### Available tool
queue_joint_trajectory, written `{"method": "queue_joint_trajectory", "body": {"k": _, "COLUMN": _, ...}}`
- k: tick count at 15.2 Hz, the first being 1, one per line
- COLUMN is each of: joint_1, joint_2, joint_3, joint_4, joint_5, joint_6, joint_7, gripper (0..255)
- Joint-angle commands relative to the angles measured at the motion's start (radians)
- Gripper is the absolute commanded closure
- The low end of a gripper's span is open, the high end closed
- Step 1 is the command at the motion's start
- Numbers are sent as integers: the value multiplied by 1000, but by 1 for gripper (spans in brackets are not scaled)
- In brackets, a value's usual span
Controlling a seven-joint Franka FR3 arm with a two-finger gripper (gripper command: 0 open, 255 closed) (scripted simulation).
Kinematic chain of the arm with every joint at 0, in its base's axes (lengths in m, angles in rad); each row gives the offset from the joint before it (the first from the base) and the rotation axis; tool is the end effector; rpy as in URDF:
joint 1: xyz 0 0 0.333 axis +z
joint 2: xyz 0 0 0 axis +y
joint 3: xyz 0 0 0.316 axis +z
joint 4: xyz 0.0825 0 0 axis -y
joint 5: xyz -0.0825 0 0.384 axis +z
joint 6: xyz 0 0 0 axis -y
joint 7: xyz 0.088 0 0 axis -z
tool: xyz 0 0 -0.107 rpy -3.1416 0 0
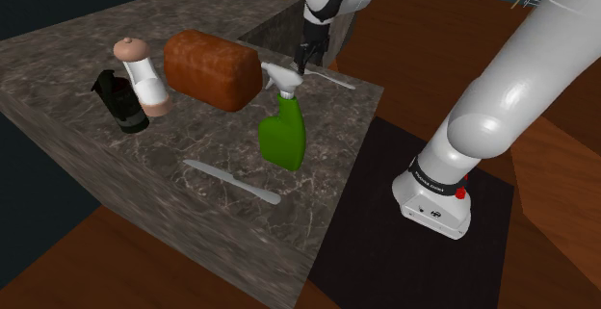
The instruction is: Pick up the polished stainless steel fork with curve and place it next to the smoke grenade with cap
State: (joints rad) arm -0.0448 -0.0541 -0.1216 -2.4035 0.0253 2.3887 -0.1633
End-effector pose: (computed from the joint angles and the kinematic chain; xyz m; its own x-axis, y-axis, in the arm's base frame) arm 0.4820 -0.0807 0.3384 0.9989 -0.0215 0.0421 -0.0208 -0.9996 -0.0179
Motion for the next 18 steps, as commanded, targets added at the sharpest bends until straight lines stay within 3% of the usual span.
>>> {"method": "queue_joint_trajectory", "body": {"k": 1, "joint_1": 0, "joint_2": 14, "joint_3": 0, "joint_4": -6, "joint_5": 3, "joint_6": 21, "joint_7": -3, "gripper": 0}}
{"method": "queue_joint_trajectory", "body": {"k": 9, "joint_1": 0, "joint_2": 14, "joint_3": 0, "joint_4": -6, "joint_5": 3, "joint_6": 21, "joint_7": -3, "gripper": 0}}
{"method": "queue_joint_trajectory", "body": {"k": 10, "joint_1": 0, "joint_2": 14, "joint_3": 0, "joint_4": -6, "joint_5": 3, "joint_6": 21, "joint_7": -3, "gripper": 255}}
{"method": "queue_joint_trajectory", "body": {"k": 18, "joint_1": 1, "joint_2": 16, "joint_3": 1, "joint_4": -6, "joint_5": 4, "joint_6": 22, "joint_7": -2, "gripper": 255}}
